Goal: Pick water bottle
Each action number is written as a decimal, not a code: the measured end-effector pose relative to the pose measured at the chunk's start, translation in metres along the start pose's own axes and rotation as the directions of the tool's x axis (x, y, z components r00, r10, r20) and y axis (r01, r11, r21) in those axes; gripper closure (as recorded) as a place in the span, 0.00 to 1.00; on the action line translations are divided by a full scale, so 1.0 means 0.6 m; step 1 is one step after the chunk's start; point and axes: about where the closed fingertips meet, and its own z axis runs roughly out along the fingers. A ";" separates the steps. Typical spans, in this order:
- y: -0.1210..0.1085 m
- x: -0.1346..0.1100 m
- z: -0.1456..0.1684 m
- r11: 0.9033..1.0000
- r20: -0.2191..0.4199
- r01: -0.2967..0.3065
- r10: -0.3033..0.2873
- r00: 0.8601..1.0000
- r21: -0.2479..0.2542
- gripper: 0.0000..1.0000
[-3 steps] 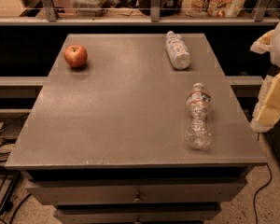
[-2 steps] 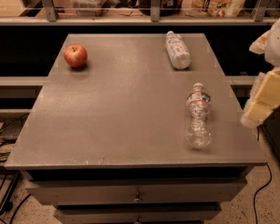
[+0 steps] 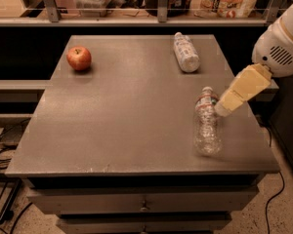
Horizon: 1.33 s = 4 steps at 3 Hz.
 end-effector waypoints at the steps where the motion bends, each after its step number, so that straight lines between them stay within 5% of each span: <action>1: 0.001 0.001 0.005 0.996 -0.006 -0.090 0.090 0.996 -0.005 0.00; 2: 0.002 0.011 0.035 0.988 -0.040 -0.152 0.150 0.988 -0.042 0.00; 3: 0.000 0.015 0.088 0.954 -0.052 -0.283 0.280 0.959 -0.093 0.00; 4: 0.003 0.011 0.143 0.899 -0.084 -0.416 0.408 0.909 -0.134 0.00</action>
Offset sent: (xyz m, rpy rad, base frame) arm 0.0026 0.0001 -0.0430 0.0633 0.1729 -0.1793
